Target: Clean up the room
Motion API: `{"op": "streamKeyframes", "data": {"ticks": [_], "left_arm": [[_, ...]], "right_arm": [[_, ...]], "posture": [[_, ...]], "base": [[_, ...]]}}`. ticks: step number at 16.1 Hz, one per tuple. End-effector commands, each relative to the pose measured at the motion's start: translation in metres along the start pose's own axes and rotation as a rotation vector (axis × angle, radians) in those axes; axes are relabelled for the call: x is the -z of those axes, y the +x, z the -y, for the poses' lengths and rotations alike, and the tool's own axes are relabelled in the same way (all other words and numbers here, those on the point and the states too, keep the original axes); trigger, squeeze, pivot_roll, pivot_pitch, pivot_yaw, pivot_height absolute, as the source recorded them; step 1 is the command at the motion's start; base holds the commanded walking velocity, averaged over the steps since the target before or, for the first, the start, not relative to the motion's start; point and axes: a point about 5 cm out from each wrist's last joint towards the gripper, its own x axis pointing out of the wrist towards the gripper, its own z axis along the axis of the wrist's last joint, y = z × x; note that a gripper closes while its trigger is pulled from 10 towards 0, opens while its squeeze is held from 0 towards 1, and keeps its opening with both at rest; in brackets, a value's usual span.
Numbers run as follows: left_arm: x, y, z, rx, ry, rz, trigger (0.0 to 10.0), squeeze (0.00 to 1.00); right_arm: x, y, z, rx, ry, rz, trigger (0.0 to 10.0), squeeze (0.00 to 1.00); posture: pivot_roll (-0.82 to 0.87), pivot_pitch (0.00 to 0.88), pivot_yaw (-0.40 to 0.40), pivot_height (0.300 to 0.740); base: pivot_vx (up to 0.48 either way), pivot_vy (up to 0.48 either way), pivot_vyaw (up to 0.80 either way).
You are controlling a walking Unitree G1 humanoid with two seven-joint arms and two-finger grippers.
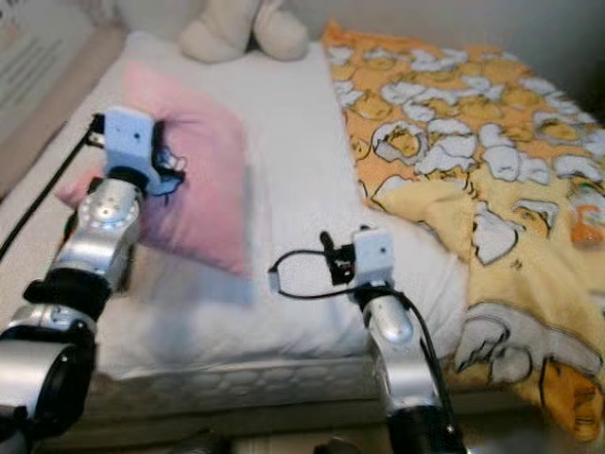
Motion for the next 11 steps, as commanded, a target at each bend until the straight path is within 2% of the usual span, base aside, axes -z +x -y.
{"op": "streamKeyframes", "data": {"ticks": [1, 6, 8, 11], "left_arm": [[-0.014, 0.006, -0.015, -0.047, 0.034, 0.058, 10.0, 0.0], [-0.017, 0.012, -0.026, -0.075, 0.063, 0.055, 10.0, 0.0], [-0.012, 0.014, -0.02, -0.026, 0.103, 0.014, 10.0, 0.0], [-0.003, 0.014, -0.011, -0.011, 0.088, -0.047, 10.0, 0.0]], "right_arm": [[-0.002, 0.003, -0.006, -0.026, 0.009, 0.007, 10.0, 0.0], [0.001, 0.001, -0.006, -0.034, 0.005, -0.004, 10.0, 0.0], [0.002, 0.001, -0.006, -0.037, 0.003, -0.008, 10.0, 0.0], [0.002, 0.001, -0.007, -0.042, -0.001, -0.009, 10.0, 0.0]], "posture": [[-0.03, 0.0, -0.014, 0.74], [-0.03, 0.0, -0.018, 0.74], [-0.03, 0.0, -0.019, 0.74], [-0.04, 0.0, -0.014, 0.74]], "base": [[0.0, 0.446, 0.0], [0.0, 0.446, 0.0], [0.0, 0.437, 0.0], [0.194, 0.398, 0.0]]}}
